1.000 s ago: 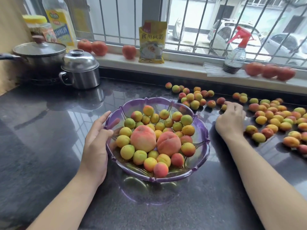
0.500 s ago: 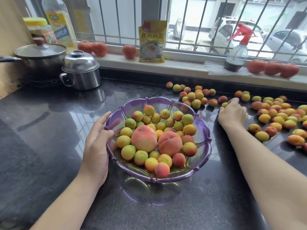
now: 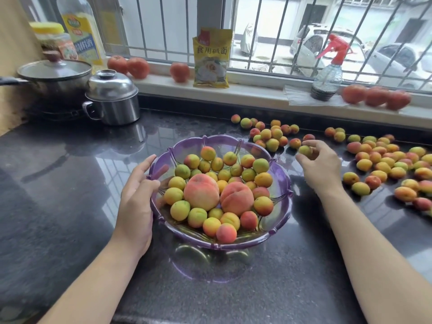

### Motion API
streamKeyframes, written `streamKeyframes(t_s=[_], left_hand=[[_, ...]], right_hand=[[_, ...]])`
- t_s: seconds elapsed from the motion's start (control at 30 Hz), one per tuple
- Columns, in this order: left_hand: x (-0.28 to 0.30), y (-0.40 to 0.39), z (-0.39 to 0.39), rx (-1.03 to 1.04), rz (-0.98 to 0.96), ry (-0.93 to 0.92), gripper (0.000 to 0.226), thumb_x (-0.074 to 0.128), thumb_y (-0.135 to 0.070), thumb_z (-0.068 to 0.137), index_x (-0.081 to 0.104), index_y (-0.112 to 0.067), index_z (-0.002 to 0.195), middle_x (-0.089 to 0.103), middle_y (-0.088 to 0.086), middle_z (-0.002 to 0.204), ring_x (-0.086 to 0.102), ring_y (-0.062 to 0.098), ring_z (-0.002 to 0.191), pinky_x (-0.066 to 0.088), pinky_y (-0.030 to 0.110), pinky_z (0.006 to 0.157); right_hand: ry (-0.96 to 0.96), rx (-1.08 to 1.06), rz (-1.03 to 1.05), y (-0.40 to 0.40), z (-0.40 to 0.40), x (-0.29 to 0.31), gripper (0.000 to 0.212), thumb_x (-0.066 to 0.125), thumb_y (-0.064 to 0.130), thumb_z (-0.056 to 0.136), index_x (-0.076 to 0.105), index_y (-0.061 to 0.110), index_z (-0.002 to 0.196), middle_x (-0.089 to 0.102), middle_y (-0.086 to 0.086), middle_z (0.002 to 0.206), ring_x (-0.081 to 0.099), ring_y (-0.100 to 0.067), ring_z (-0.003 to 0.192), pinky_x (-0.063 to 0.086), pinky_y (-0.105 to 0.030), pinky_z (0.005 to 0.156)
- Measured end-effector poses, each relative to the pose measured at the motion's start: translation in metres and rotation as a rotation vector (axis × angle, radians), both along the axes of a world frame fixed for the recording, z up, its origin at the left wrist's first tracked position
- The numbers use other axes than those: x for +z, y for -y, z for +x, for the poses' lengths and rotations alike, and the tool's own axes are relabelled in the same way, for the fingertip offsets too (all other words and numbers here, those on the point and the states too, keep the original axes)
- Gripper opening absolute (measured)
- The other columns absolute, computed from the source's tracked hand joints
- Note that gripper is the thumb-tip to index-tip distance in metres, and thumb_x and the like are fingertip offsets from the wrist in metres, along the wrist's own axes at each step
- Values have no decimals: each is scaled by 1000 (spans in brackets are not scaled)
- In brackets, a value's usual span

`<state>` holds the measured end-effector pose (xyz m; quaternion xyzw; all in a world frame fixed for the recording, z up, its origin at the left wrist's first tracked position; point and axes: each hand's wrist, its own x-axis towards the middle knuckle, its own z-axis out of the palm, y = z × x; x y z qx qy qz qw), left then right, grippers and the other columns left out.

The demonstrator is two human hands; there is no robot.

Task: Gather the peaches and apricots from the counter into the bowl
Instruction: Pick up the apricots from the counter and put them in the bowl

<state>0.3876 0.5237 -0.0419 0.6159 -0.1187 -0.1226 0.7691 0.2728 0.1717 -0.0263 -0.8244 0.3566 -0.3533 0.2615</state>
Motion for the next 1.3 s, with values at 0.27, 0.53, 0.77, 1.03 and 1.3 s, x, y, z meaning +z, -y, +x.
streamKeyframes(t_s=[0.27, 0.53, 0.77, 1.03, 1.3], left_hand=[[1, 0, -1, -2, 11, -12, 48, 55, -28, 84, 66, -42, 129, 76, -8, 126, 70, 9, 123, 53, 39, 108], [3, -1, -3, -13, 22, -29, 48, 55, -31, 84, 65, -44, 130, 72, -7, 133, 69, 6, 123, 53, 40, 110], [4, -2, -3, -11, 30, -13, 54, 55, -31, 85, 62, -38, 138, 73, -8, 131, 70, 1, 119, 54, 30, 100], [4, -2, -3, -3, 48, -3, 55, 55, -33, 85, 61, -38, 140, 73, -14, 127, 69, -1, 119, 53, 32, 103], [5, -2, -4, -7, 50, -23, 49, 56, -32, 85, 64, -44, 132, 73, -8, 131, 70, 4, 120, 53, 36, 106]], right_hand=[[-17, 394, 97, -82, -16, 75, 31, 74, 27, 91, 71, 31, 121, 72, 3, 103, 67, -11, 94, 56, -24, 83], [-488, 859, 51, -171, -6, 90, 21, 69, 46, 89, 67, 34, 107, 69, 16, 95, 62, 5, 88, 51, -18, 77], [-696, 952, -85, -200, 0, 76, 25, 68, 49, 91, 70, 33, 110, 65, 18, 94, 59, -2, 87, 49, -20, 76], [-702, 934, -191, -198, 3, 74, 19, 71, 46, 90, 72, 30, 100, 53, 20, 93, 50, -2, 88, 41, -18, 74], [-672, 959, -241, -192, 1, 75, 21, 68, 49, 91, 73, 30, 100, 57, 18, 93, 52, -4, 92, 48, -25, 82]])
